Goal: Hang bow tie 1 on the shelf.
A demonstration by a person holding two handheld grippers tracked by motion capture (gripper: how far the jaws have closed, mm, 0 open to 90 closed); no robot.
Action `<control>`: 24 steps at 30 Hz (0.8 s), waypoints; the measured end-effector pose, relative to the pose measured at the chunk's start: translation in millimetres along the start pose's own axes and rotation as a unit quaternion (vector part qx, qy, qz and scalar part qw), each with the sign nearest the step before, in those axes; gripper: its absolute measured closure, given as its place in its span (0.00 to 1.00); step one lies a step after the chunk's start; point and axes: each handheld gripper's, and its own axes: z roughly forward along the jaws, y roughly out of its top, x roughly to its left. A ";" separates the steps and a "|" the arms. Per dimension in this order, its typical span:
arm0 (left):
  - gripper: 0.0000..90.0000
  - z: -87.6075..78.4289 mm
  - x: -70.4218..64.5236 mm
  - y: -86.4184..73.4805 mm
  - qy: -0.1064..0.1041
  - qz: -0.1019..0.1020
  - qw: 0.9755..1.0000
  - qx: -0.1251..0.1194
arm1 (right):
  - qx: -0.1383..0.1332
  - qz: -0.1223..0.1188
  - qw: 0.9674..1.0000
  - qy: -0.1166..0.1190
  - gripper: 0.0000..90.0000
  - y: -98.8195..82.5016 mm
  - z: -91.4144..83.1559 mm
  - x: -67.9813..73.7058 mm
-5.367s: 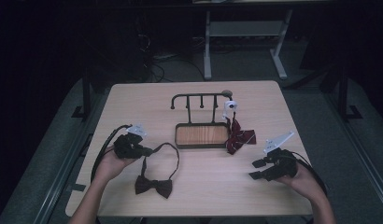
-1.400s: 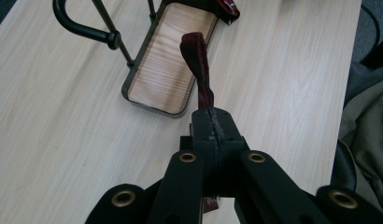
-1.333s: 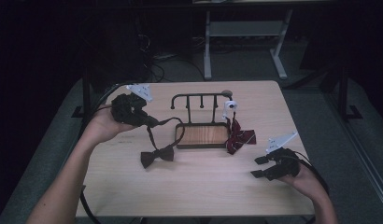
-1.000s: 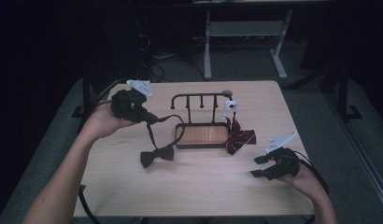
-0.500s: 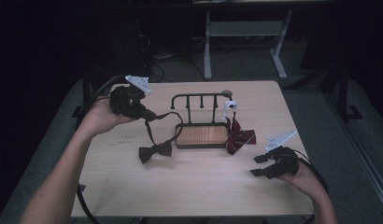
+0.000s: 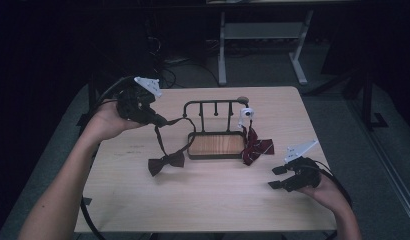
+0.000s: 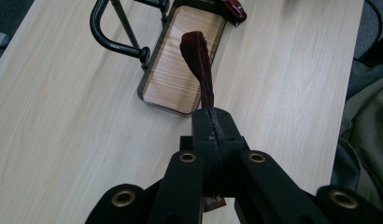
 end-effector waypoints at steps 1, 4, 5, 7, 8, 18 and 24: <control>1.00 -0.1 0.6 0.3 -0.001 0.000 1.000 0.000 | -0.001 0.000 1.000 0.001 0.46 0.0 0.0 0.0; 1.00 -1.5 2.2 1.3 -0.001 0.001 1.000 0.001 | -0.002 -0.002 1.000 0.002 0.46 0.5 0.3 -0.2; 1.00 -1.9 2.5 1.6 0.000 0.001 1.000 0.001 | -0.001 0.000 1.000 0.003 0.46 0.9 0.2 0.3; 1.00 -2.6 3.3 2.0 -0.001 0.001 1.000 0.001 | -0.002 -0.002 1.000 0.004 0.46 1.4 0.3 0.7; 1.00 -2.9 3.5 2.2 0.000 0.000 1.000 0.001 | -0.002 -0.002 1.000 0.004 0.46 1.5 0.5 0.9; 1.00 -5.7 9.3 5.4 0.010 -0.007 1.000 -0.002 | -0.004 -0.005 1.000 0.003 0.46 -0.7 -0.7 3.2; 1.00 -1.6 16.6 10.1 0.013 -0.012 1.000 0.006 | -0.005 -0.010 1.000 0.007 0.46 -0.4 0.5 2.9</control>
